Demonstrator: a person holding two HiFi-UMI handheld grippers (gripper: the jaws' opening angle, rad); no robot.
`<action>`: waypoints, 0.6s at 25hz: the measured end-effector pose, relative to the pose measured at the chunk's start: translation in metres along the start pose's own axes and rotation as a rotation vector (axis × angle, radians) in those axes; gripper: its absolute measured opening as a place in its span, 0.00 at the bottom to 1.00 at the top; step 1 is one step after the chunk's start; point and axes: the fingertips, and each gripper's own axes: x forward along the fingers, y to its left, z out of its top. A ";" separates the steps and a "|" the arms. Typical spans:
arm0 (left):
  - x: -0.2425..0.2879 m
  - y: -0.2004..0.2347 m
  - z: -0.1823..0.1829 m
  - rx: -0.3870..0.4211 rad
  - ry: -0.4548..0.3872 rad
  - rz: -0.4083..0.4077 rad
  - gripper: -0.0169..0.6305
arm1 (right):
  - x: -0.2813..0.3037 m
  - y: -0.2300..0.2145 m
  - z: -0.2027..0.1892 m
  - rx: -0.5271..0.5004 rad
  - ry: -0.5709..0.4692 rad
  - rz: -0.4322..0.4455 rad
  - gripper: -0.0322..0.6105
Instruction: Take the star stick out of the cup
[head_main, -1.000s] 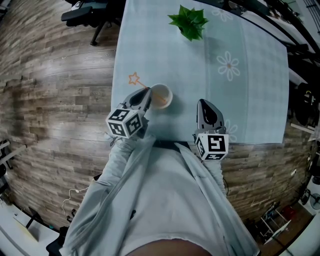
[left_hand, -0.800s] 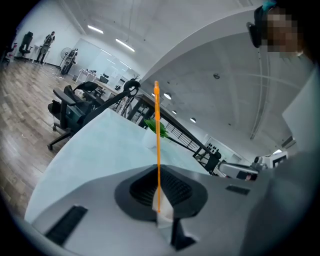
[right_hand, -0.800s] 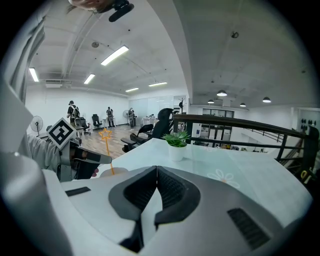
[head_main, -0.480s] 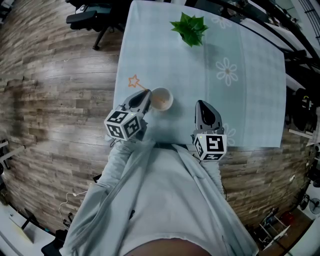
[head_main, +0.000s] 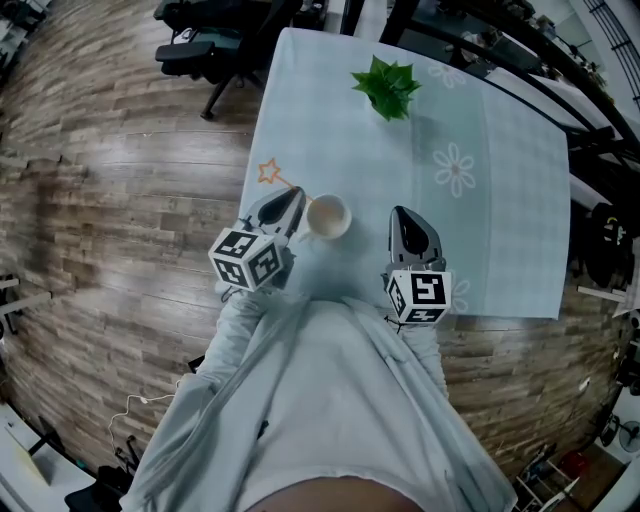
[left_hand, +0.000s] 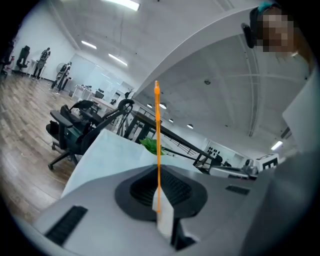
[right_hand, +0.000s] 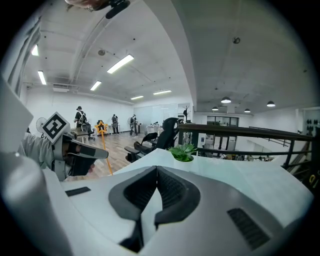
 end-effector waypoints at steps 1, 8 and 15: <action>-0.002 0.000 0.005 0.015 -0.009 0.004 0.07 | 0.002 0.000 0.003 0.000 -0.008 0.004 0.07; -0.019 -0.008 0.044 0.132 -0.081 0.032 0.07 | 0.013 0.004 0.024 -0.006 -0.061 0.034 0.07; -0.034 -0.013 0.070 0.246 -0.135 0.076 0.07 | 0.022 0.008 0.039 -0.012 -0.095 0.060 0.07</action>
